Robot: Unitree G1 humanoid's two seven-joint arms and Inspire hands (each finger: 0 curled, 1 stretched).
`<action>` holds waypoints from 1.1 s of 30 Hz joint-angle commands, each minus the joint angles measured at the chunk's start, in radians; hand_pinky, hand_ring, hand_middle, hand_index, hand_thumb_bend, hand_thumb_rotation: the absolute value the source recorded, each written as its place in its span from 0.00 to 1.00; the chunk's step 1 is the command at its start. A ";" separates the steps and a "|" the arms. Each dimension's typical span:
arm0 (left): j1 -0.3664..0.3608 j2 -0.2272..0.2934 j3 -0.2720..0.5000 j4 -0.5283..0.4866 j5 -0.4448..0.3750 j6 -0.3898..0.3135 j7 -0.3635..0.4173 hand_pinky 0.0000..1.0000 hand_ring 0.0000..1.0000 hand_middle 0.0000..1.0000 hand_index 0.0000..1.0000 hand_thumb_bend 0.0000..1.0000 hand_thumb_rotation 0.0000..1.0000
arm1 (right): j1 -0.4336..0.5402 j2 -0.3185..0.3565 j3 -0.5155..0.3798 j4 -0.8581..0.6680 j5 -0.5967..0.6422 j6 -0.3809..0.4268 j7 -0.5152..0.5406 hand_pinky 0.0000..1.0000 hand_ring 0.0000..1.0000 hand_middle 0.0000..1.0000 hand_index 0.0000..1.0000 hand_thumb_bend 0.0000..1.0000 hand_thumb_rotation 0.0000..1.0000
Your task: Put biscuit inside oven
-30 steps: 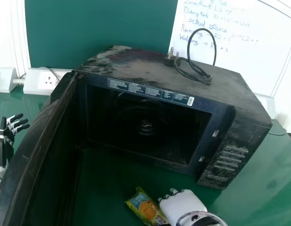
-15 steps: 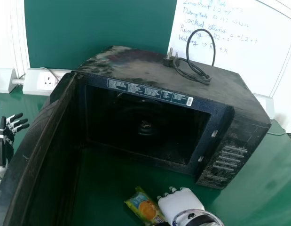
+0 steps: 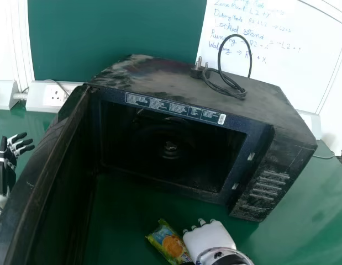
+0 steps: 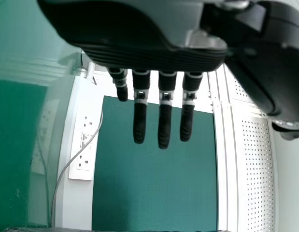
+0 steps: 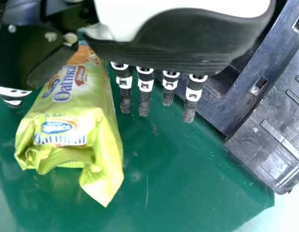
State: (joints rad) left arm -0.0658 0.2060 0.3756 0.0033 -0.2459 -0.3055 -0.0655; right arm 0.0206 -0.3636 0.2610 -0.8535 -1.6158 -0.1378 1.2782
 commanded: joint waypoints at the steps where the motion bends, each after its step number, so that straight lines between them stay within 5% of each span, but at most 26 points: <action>1: 0.006 0.000 0.001 -0.014 0.008 0.006 0.008 0.62 0.66 0.67 0.72 0.56 0.56 | 0.070 -0.010 0.020 0.083 0.009 -0.022 0.031 0.86 0.91 0.93 0.91 1.00 0.36; 3: 0.007 0.000 0.000 -0.017 0.013 0.008 0.010 0.62 0.66 0.68 0.72 0.56 0.57 | 0.076 -0.018 0.021 0.083 0.017 -0.027 0.019 0.83 0.90 0.93 0.91 1.00 0.36; 9: 0.006 -0.001 0.000 -0.016 0.010 0.002 0.005 0.62 0.66 0.68 0.73 0.56 0.57 | 0.089 -0.056 0.044 0.074 0.022 -0.071 -0.007 0.77 0.85 0.89 0.86 0.74 0.13; 17: 0.007 -0.002 0.000 -0.021 0.013 0.007 0.010 0.62 0.66 0.68 0.73 0.56 0.57 | 0.078 -0.108 0.099 0.086 -0.032 -0.145 -0.052 0.67 0.73 0.81 0.82 0.66 0.23; 33: 0.006 -0.010 -0.001 -0.028 0.001 0.017 0.009 0.63 0.66 0.67 0.72 0.57 0.55 | 0.079 -0.115 0.167 0.082 -0.140 -0.185 -0.065 0.68 0.77 0.84 0.83 0.63 0.34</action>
State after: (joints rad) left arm -0.0655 0.2023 0.3752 -0.0091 -0.2400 -0.2927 -0.0606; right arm 0.0486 -0.4460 0.3737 -0.8520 -1.7757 -0.2410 1.1360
